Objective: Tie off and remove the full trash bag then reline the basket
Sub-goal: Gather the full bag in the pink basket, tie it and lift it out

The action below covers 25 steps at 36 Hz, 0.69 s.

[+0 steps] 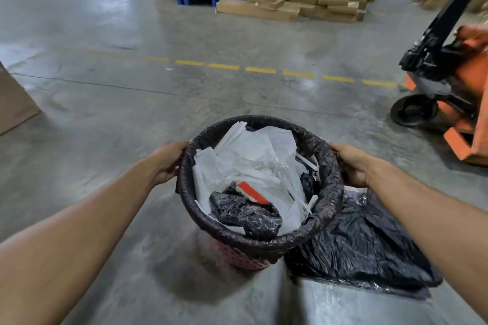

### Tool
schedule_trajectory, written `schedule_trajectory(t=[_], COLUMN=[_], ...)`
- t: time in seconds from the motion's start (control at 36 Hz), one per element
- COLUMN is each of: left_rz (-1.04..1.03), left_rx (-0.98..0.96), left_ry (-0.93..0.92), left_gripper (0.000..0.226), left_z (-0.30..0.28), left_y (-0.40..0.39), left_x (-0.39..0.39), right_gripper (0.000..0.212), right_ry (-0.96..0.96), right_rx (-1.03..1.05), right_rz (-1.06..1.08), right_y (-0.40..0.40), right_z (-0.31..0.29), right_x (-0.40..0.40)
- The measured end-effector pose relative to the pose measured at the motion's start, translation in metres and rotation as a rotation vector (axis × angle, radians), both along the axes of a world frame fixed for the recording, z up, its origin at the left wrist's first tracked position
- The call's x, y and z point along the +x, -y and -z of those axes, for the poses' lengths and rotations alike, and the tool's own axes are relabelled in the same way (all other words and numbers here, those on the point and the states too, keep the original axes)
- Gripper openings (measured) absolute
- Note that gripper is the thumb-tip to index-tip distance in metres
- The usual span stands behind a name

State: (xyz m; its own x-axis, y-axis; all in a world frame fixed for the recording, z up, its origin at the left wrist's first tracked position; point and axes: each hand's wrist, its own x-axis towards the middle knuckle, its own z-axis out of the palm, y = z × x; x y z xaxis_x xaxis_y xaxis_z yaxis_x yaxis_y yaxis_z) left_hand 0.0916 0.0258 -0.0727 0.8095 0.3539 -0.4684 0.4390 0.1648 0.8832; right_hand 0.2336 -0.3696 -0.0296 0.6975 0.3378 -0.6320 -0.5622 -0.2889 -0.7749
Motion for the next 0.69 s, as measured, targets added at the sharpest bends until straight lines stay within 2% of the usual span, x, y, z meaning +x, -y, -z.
schedule_trajectory(t=[0.08,0.11,0.19,0.22,0.28,0.39,0.44,0.58,0.69], left_rz=[-0.041,-0.040,-0.095,-0.102,-0.049,-0.040,-0.104,-0.173,-0.174], left_rx=[0.125,0.172,0.258,0.283,0.396,0.593,0.672,0.839,0.934], left_ry=[-0.029,-0.030,0.003,0.027,0.029,0.073,0.120,0.214,0.377], left_gripper=[0.023,0.021,0.020,0.020,0.037,0.051,0.037,0.027,0.027], left_z=[-0.014,-0.016,-0.026,-0.029,-0.033,-0.034,-0.032,-0.041,-0.044], left_y=[0.018,0.021,0.020,0.018,0.016,0.009,0.005,0.028,0.043], left_x=[0.000,0.002,0.011,0.013,0.017,0.020,0.021,0.014,0.009], right_gripper=[0.041,0.039,0.032,0.036,0.048,0.028,0.023,0.014,0.015], right_ry=[-0.004,0.024,0.098,0.118,0.221,0.570,0.683,0.698,0.730], right_rx=[0.042,0.042,-0.031,-0.051,-0.145,-0.387,-0.450,-0.430,-0.469], right_rz=[-0.008,0.007,0.021,0.014,0.014,0.079,0.107,0.190,0.205], right_y=[-0.006,-0.007,-0.008,-0.007,-0.009,-0.021,-0.027,-0.036,-0.046], right_z=[0.001,-0.001,-0.011,-0.016,-0.022,-0.026,-0.028,-0.029,-0.026], right_x=[0.002,0.003,0.005,0.003,0.002,-0.003,-0.002,0.000,-0.006])
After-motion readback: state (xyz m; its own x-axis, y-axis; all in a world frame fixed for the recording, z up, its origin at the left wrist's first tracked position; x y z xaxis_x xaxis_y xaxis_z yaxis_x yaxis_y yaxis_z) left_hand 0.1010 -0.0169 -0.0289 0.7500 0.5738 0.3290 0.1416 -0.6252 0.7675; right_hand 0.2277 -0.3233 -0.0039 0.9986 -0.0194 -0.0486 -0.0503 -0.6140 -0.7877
